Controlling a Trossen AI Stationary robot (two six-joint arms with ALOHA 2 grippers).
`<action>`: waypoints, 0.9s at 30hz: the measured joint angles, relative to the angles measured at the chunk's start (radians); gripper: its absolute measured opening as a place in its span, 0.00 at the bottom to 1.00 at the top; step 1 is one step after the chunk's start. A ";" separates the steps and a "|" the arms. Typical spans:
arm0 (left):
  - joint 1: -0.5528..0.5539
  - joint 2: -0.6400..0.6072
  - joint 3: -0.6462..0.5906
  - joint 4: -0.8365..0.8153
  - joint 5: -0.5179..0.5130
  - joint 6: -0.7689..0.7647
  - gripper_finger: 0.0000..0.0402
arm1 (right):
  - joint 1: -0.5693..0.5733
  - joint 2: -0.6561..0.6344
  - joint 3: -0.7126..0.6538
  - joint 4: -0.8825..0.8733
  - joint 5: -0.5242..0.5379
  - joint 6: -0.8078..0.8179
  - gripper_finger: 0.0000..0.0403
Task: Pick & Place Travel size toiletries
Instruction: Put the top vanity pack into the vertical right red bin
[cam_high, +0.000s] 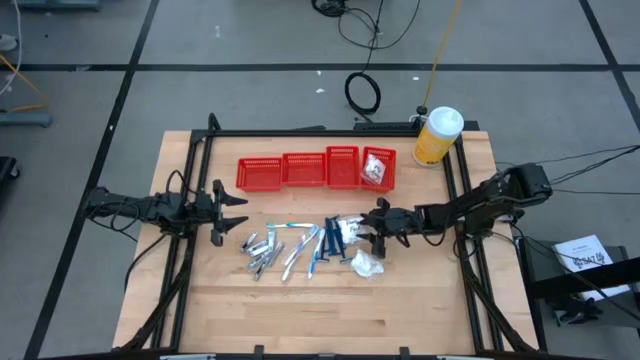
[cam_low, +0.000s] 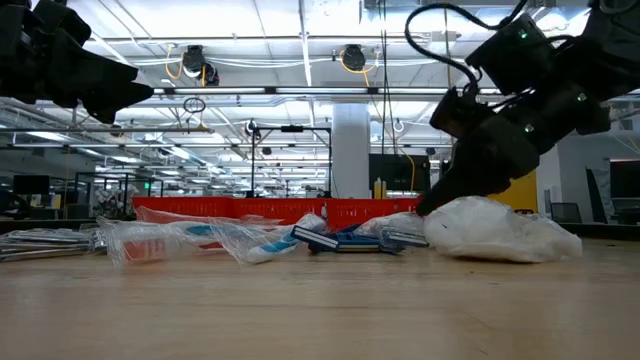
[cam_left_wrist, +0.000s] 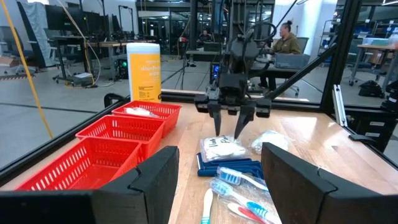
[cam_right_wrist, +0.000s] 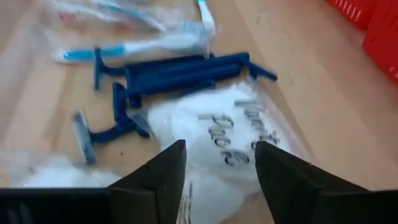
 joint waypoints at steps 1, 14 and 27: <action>0.000 0.000 0.000 0.000 0.000 0.000 0.56 | 0.000 0.005 0.000 -0.007 0.002 -0.003 0.45; 0.000 0.000 0.000 0.000 0.000 0.000 0.56 | 0.000 -0.001 0.000 -0.039 0.005 -0.031 0.08; 0.000 0.000 0.000 0.000 0.000 0.000 0.56 | -0.004 -0.138 0.000 0.023 -0.058 -0.088 0.00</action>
